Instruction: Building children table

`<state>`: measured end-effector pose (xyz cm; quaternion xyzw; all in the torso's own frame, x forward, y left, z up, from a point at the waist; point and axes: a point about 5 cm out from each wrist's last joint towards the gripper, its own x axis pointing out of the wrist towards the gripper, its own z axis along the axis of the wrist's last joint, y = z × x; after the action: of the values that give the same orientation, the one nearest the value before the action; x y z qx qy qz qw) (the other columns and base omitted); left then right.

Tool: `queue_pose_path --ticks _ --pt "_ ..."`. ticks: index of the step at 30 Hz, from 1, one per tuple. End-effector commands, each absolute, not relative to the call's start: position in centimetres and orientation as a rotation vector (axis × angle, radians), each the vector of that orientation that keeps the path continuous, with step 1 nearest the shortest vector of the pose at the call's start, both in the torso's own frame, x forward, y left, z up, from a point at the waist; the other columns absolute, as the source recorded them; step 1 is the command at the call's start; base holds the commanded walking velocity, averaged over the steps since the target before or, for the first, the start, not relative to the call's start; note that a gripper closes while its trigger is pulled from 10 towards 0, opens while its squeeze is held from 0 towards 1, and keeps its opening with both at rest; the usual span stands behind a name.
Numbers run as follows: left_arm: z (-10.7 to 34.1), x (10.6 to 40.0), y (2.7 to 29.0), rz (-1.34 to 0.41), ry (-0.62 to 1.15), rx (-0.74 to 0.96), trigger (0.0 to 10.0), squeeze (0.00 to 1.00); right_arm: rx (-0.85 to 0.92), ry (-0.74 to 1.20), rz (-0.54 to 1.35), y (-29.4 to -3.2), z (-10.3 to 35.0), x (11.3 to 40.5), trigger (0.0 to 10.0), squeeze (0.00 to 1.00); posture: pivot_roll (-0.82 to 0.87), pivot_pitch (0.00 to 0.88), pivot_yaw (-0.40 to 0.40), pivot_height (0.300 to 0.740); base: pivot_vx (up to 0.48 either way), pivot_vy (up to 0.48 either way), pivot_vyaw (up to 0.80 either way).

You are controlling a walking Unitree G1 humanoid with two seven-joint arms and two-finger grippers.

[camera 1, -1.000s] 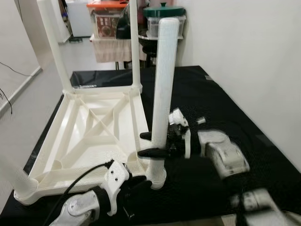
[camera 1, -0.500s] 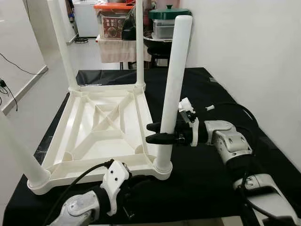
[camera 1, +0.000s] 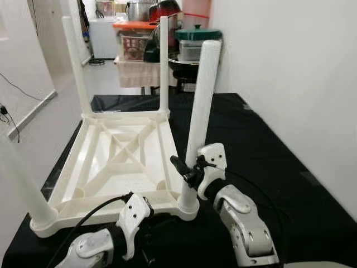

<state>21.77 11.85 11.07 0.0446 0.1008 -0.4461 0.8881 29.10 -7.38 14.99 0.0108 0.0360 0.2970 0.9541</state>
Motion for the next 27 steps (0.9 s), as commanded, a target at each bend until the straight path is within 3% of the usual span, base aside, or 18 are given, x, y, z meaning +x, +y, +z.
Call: queue_pose_path --ticks 1,2,3,5,8,12,13,14,15,18,26,27 --pt "10.8 21.7 11.7 -0.931 0.218 0.092 10.0 0.00 -0.012 0.263 0.598 -7.4 11.1 28.1 0.5 0.00 0.08 0.000 -0.053 0.740 0.000 0.000 0.00" --pt "10.7 21.6 11.8 -0.928 0.221 0.094 10.0 0.00 -0.019 0.256 0.584 -7.3 11.3 27.9 0.5 0.00 0.08 0.000 -0.053 0.740 0.000 0.000 0.00" --pt "10.7 21.7 11.8 -0.926 0.222 0.098 10.0 0.00 0.008 0.265 0.558 -7.0 11.5 27.4 10.0 1.00 0.07 0.000 -0.050 0.740 0.000 0.000 0.00" --pt "10.7 21.8 11.7 -0.927 0.221 0.098 10.0 0.00 0.034 0.270 0.569 -6.9 11.6 27.3 10.0 1.00 0.07 0.000 -0.050 0.740 0.000 0.000 0.00" --pt "10.7 21.9 11.4 -0.939 0.217 0.098 10.0 0.00 0.169 0.187 0.892 -5.5 13.7 27.2 10.0 1.00 0.07 0.000 -0.044 0.740 0.000 0.000 0.00" --pt "10.7 22.2 11.1 -0.941 0.214 0.096 10.0 0.00 0.147 0.089 1.138 -6.1 15.8 27.6 10.0 1.00 0.07 0.000 -0.047 0.740 0.000 0.000 0.00" --pt "10.7 22.3 11.1 -0.940 0.211 0.096 10.0 0.00 0.103 0.084 1.214 -6.8 16.0 28.0 10.0 0.11 0.07 0.000 -0.054 0.740 0.000 0.000 0.00" --pt "10.7 22.3 11.1 -0.940 0.211 0.096 10.0 0.00 0.103 0.084 1.214 -6.8 16.0 28.0 10.0 0.11 0.07 0.000 -0.054 0.740 0.000 0.000 0.00" --pt "10.7 22.3 11.1 -0.937 0.209 0.096 10.0 0.00 0.058 0.083 1.271 -7.6 16.3 28.6 10.0 0.00 0.07 0.000 -0.054 0.740 0.000 0.000 0.00" --pt "10.7 22.5 11.0 -0.930 0.204 0.098 10.0 0.00 0.005 0.106 1.357 -9.8 17.0 30.7 10.0 0.00 0.09 0.000 -0.061 0.740 0.000 0.000 0.00" --pt "10.8 22.6 10.8 -0.925 0.196 0.105 10.0 0.00 0.033 0.125 1.379 -11.6 18.4 33.5 10.0 0.00 0.10 0.000 -0.070 0.740 0.000 0.000 0.00" --pt "10.8 22.6 10.8 -0.924 0.194 0.106 10.0 0.00 0.043 0.120 1.386 -11.8 18.7 33.8 1.8 0.00 0.10 0.000 -0.073 0.740 0.000 0.000 0.00"
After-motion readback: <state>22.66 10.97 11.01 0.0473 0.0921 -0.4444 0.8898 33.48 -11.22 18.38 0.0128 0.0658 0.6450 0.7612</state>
